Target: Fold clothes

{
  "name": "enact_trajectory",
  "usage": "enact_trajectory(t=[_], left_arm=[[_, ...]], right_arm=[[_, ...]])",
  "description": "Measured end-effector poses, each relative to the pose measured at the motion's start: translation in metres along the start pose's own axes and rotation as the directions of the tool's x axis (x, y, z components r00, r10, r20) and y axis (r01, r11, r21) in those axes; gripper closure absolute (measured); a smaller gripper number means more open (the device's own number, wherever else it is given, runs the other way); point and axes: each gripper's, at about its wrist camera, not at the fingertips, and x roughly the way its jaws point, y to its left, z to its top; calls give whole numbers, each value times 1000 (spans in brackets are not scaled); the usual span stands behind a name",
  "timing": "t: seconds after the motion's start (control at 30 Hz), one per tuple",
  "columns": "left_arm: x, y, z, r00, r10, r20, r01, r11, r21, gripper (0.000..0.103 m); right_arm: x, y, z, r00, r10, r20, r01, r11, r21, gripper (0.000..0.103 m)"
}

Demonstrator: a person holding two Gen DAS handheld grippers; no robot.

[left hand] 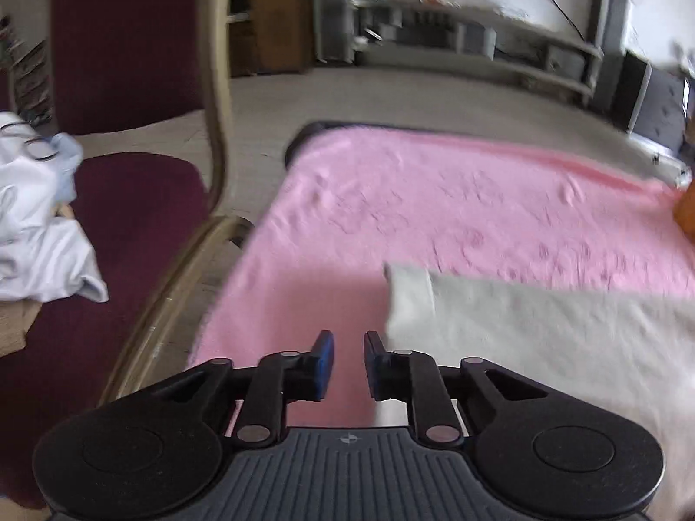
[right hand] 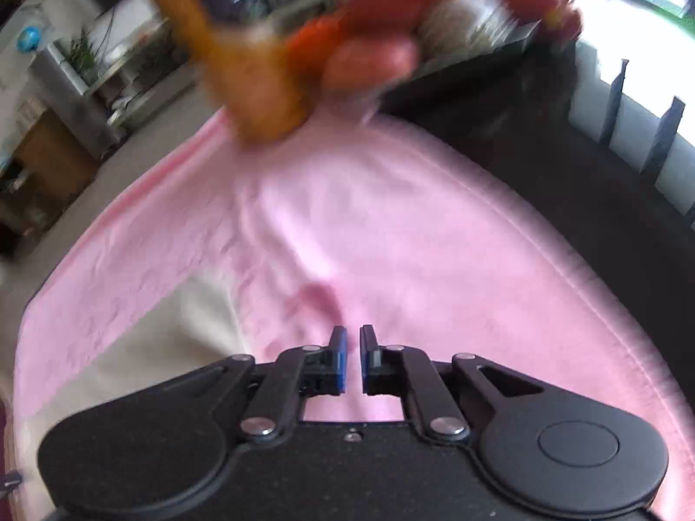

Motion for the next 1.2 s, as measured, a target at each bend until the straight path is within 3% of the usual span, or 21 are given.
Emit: enact_trajectory(t=[0.17,0.27,0.33,0.43,0.67,0.77,1.03,1.07,1.13,1.17,1.2], left_arm=[[-2,-11,-8,991,-126,-35,127,992,21,84],[-1,-26,-14,964,-250,-90,258,962,91,84],[-2,-38,-19,946,-299,-126,315,939,140,84],[0,-48,-30,943,-296,-155,321,930,180,84],[11,-41,-32,932,-310,-186,333,936,113,79],[10,-41,-32,934,-308,-183,332,935,121,78],[13,-37,-31,928,-322,-188,344,933,102,77],[13,-37,-31,928,-322,-188,345,933,102,77],[13,-38,-32,929,-321,-186,343,933,105,77],[13,-38,-32,929,-320,-186,343,933,106,77],[13,-38,-32,929,-320,-186,342,934,106,77]], right_arm=[[0,7,6,982,186,26,-187,981,50,93],[8,16,8,964,265,-1,-264,963,49,87],[19,12,14,946,323,-26,-319,942,104,75],[43,-2,20,922,381,-63,-363,911,197,72],[84,-21,25,859,492,-143,-436,848,300,72],[86,-18,25,833,529,-163,-477,835,274,78],[84,-9,26,754,626,-196,-584,777,236,78],[84,-6,26,761,616,-200,-579,786,219,78],[82,-5,27,828,534,-171,-504,842,191,78],[82,-8,27,840,520,-156,-488,849,203,78],[84,-12,28,836,528,-148,-490,841,231,78]])
